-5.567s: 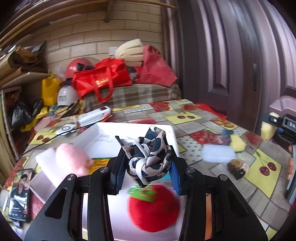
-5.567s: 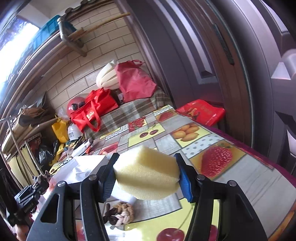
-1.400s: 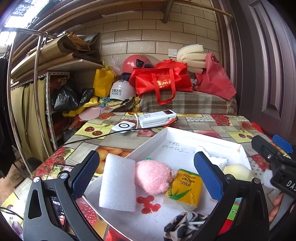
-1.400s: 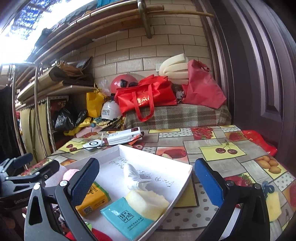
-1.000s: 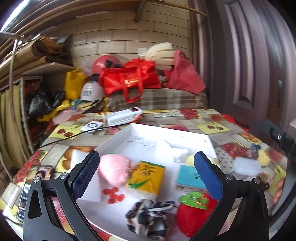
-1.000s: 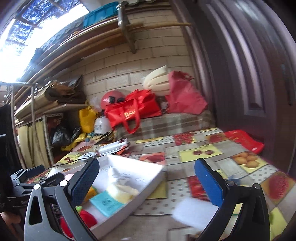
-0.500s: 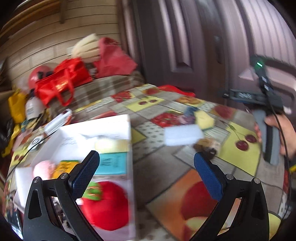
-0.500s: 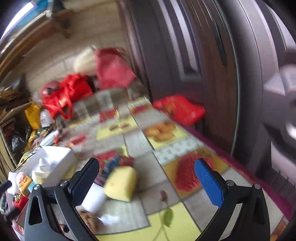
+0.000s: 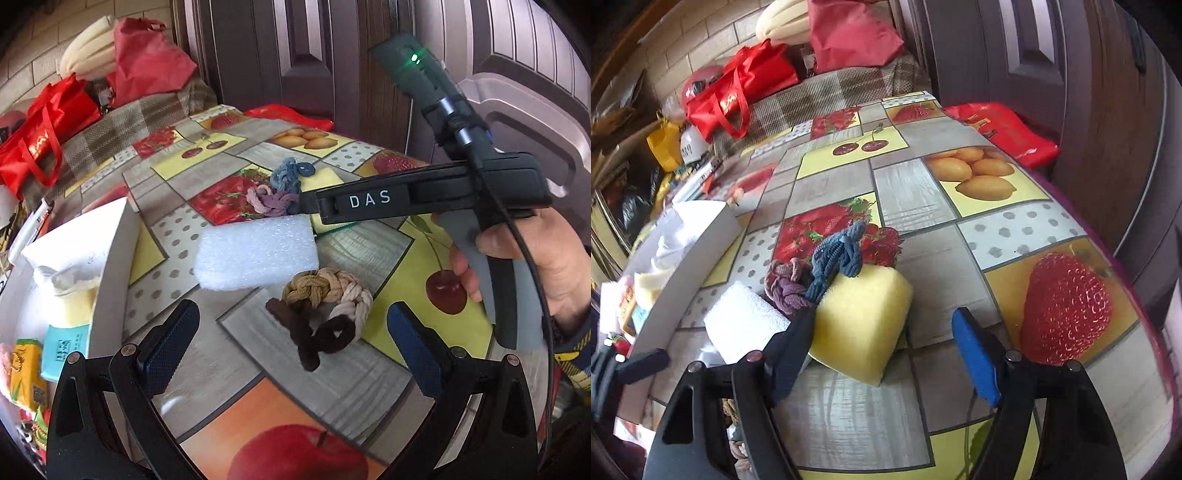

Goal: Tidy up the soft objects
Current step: 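Grasp the braided rope knot with the left tool while the right tool grasps another yellow sponge, then lift the rope knot with the left tool while the right tool carries the sponge toward the box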

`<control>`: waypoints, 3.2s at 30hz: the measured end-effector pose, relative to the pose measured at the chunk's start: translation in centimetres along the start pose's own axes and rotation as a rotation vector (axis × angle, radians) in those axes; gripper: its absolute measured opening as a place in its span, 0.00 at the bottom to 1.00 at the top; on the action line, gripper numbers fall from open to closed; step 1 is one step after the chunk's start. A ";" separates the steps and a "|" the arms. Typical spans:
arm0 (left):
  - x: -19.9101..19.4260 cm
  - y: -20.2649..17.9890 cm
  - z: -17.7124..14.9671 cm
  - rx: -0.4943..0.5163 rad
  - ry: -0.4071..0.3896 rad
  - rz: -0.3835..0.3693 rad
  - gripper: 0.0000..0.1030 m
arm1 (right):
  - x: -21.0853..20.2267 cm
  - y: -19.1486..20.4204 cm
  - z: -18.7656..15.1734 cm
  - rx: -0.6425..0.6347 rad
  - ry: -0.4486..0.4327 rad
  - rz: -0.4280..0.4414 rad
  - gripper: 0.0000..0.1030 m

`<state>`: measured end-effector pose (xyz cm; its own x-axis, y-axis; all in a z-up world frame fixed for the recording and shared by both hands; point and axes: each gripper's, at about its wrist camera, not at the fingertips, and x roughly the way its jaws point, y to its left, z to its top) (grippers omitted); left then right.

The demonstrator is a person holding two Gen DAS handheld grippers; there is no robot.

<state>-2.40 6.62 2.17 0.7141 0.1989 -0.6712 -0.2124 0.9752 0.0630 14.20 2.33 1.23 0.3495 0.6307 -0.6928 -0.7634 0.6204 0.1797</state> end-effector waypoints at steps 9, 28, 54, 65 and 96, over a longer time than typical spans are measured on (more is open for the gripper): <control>2.9 -1.0 1.0 0.030 0.104 0.023 0.94 | -0.7 -0.1 -0.1 0.006 -0.015 0.063 0.71; 1.1 0.9 1.0 -0.084 -0.013 -0.045 0.42 | -4.2 -2.5 -1.8 0.107 -0.091 0.136 0.44; -4.4 2.1 -0.3 -0.150 -0.277 0.062 0.42 | -9.5 2.8 -3.3 0.068 -0.494 0.167 0.45; -6.7 5.2 -2.5 -0.211 -0.302 0.101 0.42 | -9.0 4.4 -3.6 0.044 -0.464 0.183 0.45; -10.7 12.9 -6.9 -0.320 -0.337 0.317 0.42 | -4.2 17.0 -2.9 -0.245 -0.378 0.246 0.45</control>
<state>-17.35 16.42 5.04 0.7447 0.5489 -0.3796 -0.6058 0.7946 -0.0395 -1.79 8.90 5.16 0.2813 0.8967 -0.3419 -0.9366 0.3341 0.1055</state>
